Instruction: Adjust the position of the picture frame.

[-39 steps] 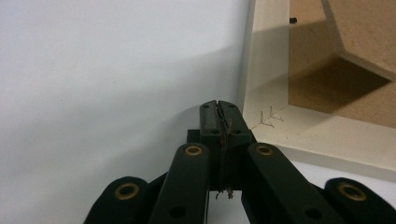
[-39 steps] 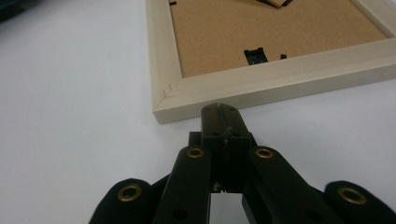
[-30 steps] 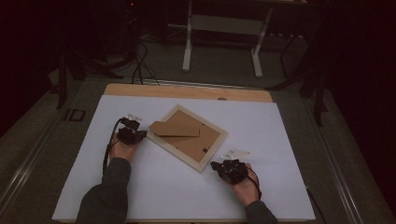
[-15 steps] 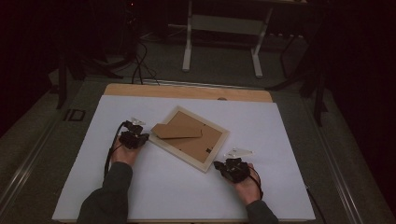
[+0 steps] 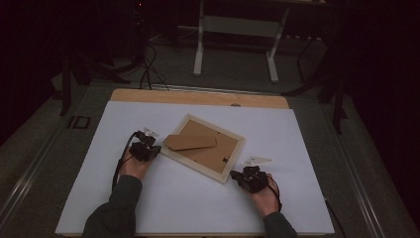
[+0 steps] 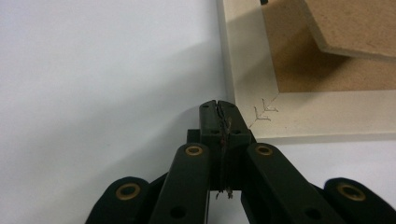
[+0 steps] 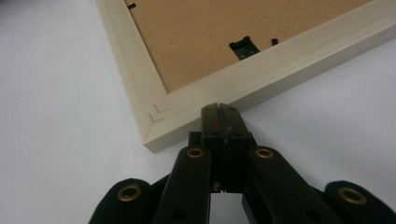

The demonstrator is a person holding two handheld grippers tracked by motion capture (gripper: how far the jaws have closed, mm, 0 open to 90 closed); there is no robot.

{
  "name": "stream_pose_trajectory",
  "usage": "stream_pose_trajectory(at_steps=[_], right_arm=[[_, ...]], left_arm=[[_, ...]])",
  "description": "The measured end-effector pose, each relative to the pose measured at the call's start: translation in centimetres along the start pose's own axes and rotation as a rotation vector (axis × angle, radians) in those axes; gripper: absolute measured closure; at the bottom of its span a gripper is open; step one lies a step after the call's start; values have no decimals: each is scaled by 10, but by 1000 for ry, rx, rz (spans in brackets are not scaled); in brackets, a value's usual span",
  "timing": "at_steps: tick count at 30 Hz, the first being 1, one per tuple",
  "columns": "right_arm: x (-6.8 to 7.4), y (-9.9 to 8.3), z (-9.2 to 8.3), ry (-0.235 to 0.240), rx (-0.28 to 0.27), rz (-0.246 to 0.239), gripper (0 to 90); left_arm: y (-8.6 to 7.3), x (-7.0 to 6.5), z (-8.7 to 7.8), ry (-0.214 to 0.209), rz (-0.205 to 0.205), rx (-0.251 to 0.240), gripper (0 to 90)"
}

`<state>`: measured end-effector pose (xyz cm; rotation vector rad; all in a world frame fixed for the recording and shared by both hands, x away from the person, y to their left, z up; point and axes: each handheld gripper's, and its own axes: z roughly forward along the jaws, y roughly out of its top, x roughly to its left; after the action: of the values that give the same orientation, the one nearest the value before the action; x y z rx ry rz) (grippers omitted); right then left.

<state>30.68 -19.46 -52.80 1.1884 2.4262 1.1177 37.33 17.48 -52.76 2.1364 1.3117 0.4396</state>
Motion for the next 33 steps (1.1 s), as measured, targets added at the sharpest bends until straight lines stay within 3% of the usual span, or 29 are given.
stream_pose_trajectory(at_steps=[13,26,33], right_arm=[[-8,-3,-5,-19,-10,32,900],[-14,-7,-10,-46,-20,80,900],[-13,-7,-11,-56,-21,88,900]], left_arm=[[-7,-15,-6,-6,-1,9,900],[-19,-32,-15,6,-50,4,900],[-26,-35,-18,7,-31,-10,900]])
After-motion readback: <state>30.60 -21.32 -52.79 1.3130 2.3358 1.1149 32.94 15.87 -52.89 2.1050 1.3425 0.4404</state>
